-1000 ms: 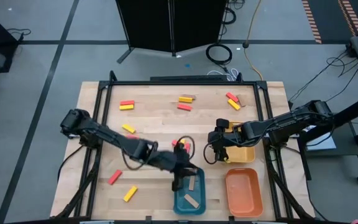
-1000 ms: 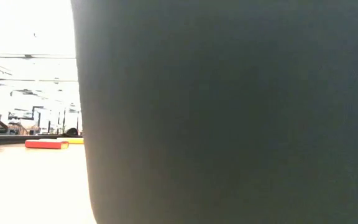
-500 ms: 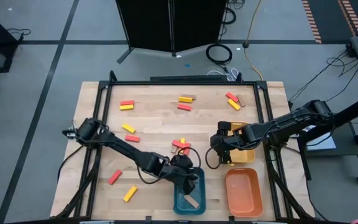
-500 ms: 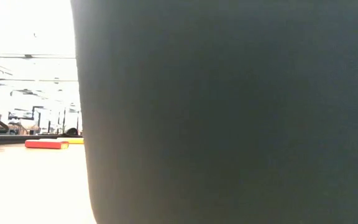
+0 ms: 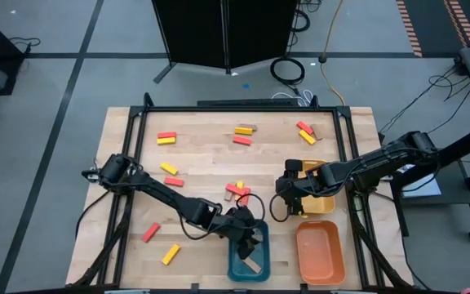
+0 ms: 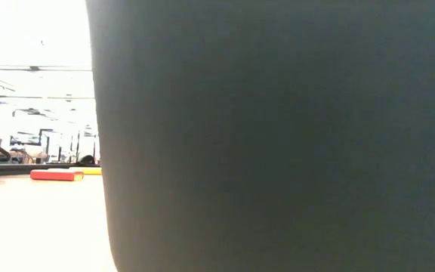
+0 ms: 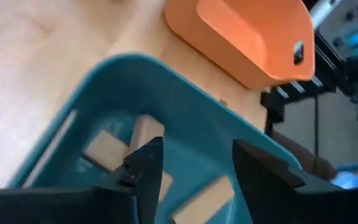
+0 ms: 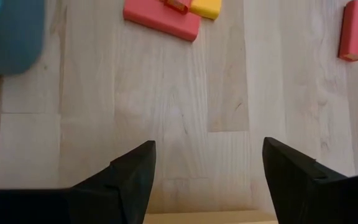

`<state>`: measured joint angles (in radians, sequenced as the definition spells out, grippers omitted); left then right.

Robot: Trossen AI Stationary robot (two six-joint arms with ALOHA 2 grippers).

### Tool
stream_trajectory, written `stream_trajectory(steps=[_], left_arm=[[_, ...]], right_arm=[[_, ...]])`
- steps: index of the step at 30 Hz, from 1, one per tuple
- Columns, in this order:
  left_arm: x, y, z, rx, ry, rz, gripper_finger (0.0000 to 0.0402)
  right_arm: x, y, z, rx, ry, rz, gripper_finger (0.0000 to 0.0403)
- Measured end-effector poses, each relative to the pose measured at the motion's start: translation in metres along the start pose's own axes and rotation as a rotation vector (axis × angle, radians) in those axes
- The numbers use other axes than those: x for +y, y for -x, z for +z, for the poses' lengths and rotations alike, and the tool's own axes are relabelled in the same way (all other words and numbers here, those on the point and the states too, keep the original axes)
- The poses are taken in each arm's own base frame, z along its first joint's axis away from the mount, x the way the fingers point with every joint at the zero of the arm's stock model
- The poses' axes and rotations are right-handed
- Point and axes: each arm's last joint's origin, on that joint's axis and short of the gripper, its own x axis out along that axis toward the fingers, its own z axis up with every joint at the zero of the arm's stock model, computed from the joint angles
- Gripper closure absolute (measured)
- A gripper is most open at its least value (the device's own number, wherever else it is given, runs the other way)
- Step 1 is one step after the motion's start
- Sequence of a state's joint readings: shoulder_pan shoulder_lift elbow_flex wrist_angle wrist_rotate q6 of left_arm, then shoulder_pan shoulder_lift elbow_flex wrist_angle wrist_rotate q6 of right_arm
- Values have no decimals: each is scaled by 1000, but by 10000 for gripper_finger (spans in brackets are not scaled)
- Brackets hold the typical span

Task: Sort blocks
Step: Put the brown block into the blue bin

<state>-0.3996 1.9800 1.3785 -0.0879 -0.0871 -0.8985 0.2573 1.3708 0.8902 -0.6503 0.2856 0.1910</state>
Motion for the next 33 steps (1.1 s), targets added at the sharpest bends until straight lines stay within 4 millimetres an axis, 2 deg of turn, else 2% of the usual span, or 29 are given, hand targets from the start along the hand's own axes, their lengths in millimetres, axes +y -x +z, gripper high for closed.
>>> stream_trajectory(steps=[5,10,13,18,23,27,31,33], left_arm=[[-5,19,14,-21,-89,-36,206],[-15,64,30,-109,-295,41,220],[-5,89,42,-130,-418,188,230],[26,114,68,-88,-548,362,245],[66,124,100,-48,-639,488,256],[92,138,119,-9,-651,504,260],[132,160,117,7,-587,532,261],[151,174,107,-24,-546,538,261]], right_arm=[[0,0,4,-36,29,5,179],[-2,1,9,-87,36,7,179],[-14,3,12,-115,37,-12,179],[-52,3,19,-168,-23,-86,179],[-98,-7,26,-241,-85,-47,179],[-137,-19,30,-317,-137,-137,179],[-169,-34,26,-328,-182,-217,179],[-181,-45,23,-318,-191,-222,179]])
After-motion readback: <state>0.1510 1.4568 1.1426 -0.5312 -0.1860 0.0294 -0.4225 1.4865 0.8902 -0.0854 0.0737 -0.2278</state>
